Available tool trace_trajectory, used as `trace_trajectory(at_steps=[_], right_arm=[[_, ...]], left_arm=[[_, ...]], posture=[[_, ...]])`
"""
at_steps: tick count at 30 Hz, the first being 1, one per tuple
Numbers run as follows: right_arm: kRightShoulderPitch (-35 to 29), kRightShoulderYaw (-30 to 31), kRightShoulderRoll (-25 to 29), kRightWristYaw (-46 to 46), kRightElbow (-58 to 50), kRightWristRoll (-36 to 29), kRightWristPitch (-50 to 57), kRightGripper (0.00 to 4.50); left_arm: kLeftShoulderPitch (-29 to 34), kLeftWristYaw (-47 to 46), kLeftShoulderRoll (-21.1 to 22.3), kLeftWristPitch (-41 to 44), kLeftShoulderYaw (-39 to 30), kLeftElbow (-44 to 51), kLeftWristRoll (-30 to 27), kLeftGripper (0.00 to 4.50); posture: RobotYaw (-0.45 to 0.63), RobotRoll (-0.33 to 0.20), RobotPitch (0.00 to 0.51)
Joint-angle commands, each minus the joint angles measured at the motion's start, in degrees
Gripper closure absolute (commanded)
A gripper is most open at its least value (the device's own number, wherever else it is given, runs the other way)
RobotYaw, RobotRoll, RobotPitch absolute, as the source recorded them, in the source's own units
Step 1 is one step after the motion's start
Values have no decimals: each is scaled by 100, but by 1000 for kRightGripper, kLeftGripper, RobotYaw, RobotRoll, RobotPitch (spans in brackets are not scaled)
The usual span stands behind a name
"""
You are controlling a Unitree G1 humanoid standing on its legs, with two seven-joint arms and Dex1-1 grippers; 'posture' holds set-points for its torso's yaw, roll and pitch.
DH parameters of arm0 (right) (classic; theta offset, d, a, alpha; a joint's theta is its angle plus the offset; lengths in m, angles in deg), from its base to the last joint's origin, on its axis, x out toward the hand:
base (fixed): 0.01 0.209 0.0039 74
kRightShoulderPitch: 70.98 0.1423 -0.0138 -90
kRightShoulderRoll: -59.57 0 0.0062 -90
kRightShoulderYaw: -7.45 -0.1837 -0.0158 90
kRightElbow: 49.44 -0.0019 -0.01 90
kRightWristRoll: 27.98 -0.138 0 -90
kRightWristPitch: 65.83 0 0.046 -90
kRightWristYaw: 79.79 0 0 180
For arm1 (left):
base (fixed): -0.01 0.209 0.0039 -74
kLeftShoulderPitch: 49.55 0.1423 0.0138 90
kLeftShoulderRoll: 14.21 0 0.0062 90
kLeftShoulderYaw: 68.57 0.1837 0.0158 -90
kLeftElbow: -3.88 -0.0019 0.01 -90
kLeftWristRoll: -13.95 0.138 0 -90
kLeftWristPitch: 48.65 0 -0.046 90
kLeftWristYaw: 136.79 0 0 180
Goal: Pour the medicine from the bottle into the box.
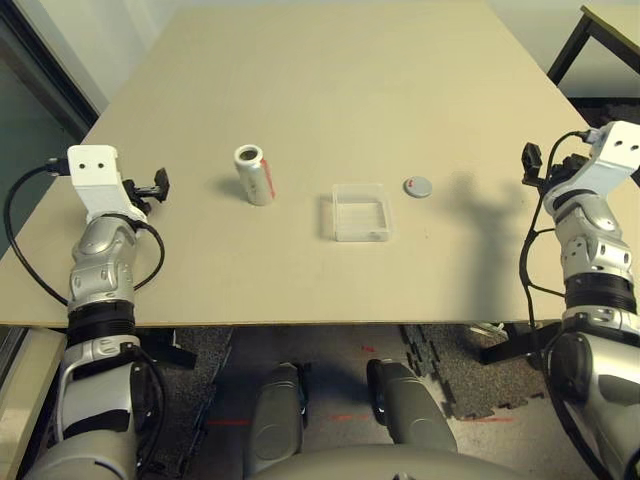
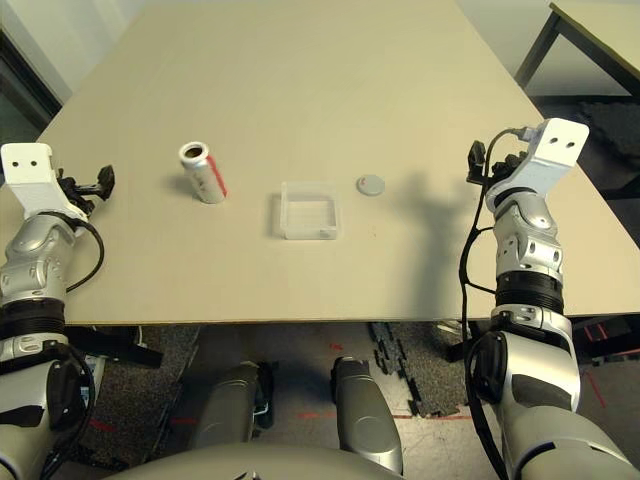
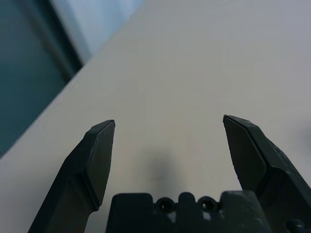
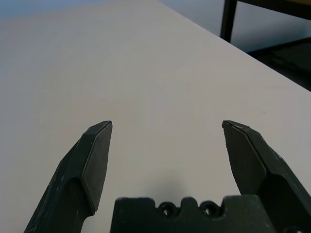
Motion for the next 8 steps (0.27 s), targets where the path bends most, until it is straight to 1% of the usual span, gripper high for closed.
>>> trace_trajectory(at_steps=[1, 8], right_arm=[[-76, -16, 82, -26, 153, 82, -188, 0], [-175, -44, 58, 49, 45, 55, -169, 0]], left_arm=[[-232, 105, 226, -410, -82, -830, 2, 23], [-884, 111, 424, -919, -11, -2259, 51, 23]], posture=[[-32, 0, 121], [-56, 0, 124]])
